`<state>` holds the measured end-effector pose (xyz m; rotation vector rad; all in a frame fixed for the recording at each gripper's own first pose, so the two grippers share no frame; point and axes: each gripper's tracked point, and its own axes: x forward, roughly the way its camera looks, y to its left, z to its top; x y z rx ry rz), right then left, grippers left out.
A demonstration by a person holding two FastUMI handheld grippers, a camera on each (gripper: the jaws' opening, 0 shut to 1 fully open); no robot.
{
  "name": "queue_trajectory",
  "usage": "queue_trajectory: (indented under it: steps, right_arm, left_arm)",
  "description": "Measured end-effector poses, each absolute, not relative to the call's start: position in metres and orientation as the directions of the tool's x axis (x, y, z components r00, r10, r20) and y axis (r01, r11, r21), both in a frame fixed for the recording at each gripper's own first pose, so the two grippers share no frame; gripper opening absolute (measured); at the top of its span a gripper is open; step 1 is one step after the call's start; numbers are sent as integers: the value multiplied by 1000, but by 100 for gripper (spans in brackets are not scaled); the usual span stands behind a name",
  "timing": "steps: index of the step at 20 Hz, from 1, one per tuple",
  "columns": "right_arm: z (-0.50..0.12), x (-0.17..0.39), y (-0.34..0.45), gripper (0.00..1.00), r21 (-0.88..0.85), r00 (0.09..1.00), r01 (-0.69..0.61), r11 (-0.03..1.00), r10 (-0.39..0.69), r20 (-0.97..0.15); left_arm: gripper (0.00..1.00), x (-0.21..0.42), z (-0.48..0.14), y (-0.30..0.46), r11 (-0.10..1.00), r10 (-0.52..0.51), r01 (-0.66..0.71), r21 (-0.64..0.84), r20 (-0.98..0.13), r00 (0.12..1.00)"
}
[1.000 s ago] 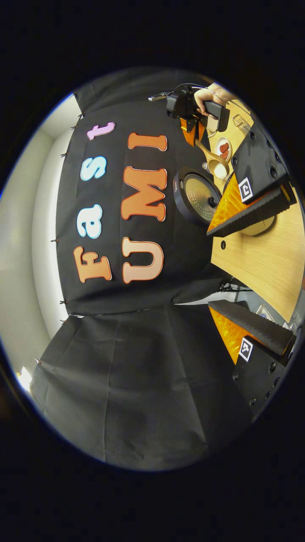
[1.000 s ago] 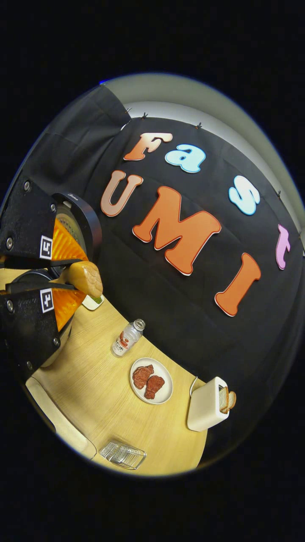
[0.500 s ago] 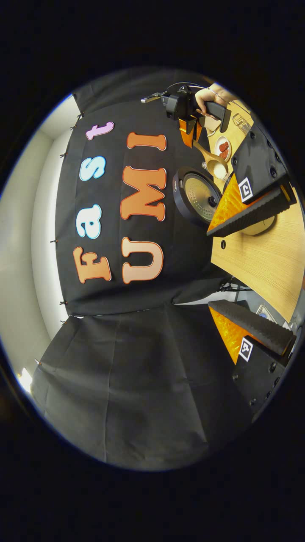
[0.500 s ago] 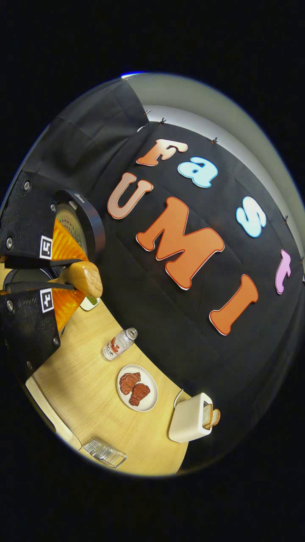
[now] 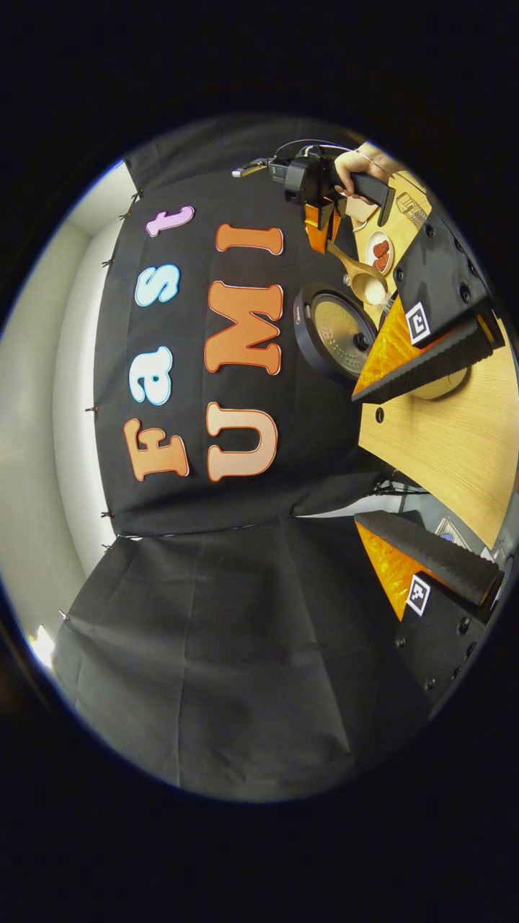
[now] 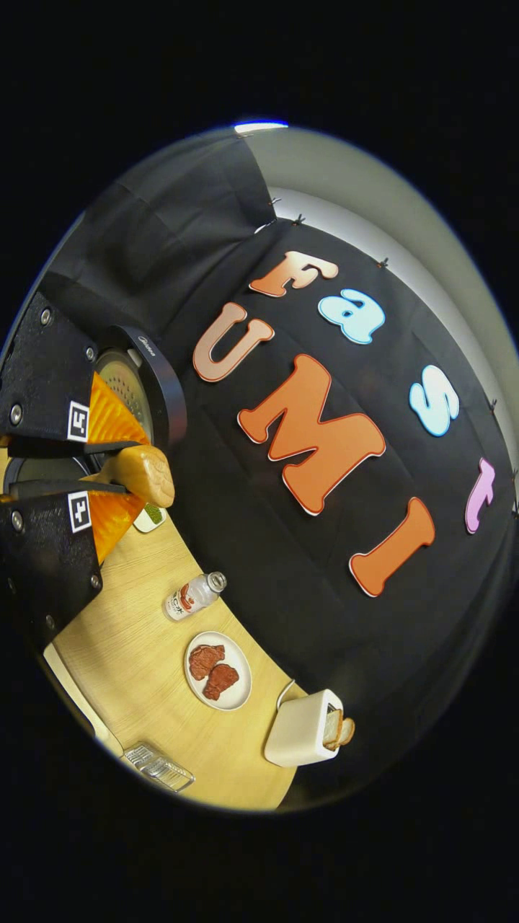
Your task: Close the left gripper, press the button to open the rice cooker; take a wooden spoon from the chopstick holder with the right hand, scoop a spoonful of rice and pour it into the rice cooker, then put the wooden spoon back into the chopstick holder.
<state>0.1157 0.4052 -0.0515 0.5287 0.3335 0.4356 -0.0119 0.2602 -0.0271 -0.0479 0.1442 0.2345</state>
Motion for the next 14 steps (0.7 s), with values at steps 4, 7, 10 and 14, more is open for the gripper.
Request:
queue_trajectory:
  steps: [4,7,10,14]
  right_arm:
    - [-48,113,410,11,506,857,-343,791,484,-175]
    - [-45,109,413,11,456,857,-375,807,489,-161]
    - [-46,106,416,11,398,857,-401,825,492,-156]
    - [-44,102,423,11,324,852,-443,836,505,-140]
  left_arm:
    - [100,-13,-28,261,971,230,-237,-32,-150,962]
    - [100,-12,-26,263,971,231,-238,-33,-148,962]
    - [100,-12,-27,263,971,230,-238,-35,-149,962]
    - [100,-13,-29,263,971,232,-239,-29,-153,961]
